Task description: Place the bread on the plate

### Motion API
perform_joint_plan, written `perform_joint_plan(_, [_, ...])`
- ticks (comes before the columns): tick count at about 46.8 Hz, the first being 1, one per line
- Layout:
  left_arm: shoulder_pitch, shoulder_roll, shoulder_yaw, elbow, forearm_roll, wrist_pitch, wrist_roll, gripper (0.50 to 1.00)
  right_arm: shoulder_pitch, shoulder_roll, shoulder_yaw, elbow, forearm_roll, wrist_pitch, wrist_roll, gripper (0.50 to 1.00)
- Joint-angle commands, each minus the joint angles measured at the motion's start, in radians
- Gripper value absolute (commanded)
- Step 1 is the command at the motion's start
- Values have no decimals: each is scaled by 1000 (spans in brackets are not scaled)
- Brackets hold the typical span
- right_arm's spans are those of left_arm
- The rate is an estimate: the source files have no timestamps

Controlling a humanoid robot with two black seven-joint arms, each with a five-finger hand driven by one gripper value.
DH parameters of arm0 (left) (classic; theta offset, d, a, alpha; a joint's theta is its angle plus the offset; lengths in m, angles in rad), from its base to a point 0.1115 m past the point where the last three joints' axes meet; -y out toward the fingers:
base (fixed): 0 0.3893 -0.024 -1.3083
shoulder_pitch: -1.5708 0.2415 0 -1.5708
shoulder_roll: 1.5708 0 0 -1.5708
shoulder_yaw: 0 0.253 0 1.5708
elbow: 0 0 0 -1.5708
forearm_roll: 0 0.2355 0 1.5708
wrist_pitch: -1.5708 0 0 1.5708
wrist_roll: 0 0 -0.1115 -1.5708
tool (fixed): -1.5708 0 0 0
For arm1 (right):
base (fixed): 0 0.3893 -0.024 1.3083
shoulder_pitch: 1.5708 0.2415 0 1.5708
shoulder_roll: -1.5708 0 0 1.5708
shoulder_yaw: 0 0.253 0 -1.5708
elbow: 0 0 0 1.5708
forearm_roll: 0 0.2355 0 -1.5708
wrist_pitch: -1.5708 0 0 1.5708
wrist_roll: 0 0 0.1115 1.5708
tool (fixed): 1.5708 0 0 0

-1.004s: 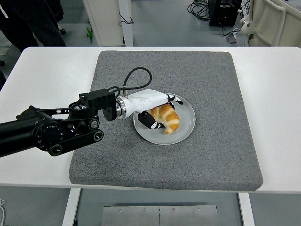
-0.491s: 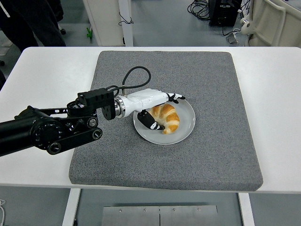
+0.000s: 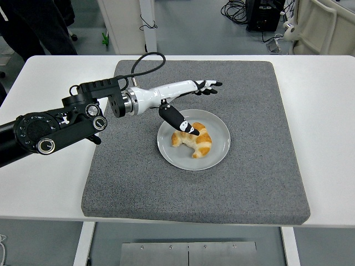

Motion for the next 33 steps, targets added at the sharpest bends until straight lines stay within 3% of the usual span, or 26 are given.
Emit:
perform_joint_plan(1, [-1, 6, -5, 4, -59, 3, -5, 965, 0, 0, 0, 0, 0, 0, 0, 1000])
perform_joint_plan(11, [20, 8, -97, 50, -212, 12, -10, 965, 0, 0, 0, 0, 0, 0, 0, 1000])
perform_joint_plan(14, [39, 2, -123, 75, -251, 49, -17, 965, 0, 0, 0, 0, 0, 0, 0, 1000])
perform_joint_plan(20, [60, -44, -142, 147, -298, 150, -60, 965, 0, 0, 0, 0, 0, 0, 0, 1000])
perform_joint_plan(33, [73, -145, -144, 366, -521, 167, -149, 965, 0, 0, 0, 0, 0, 0, 0, 1000])
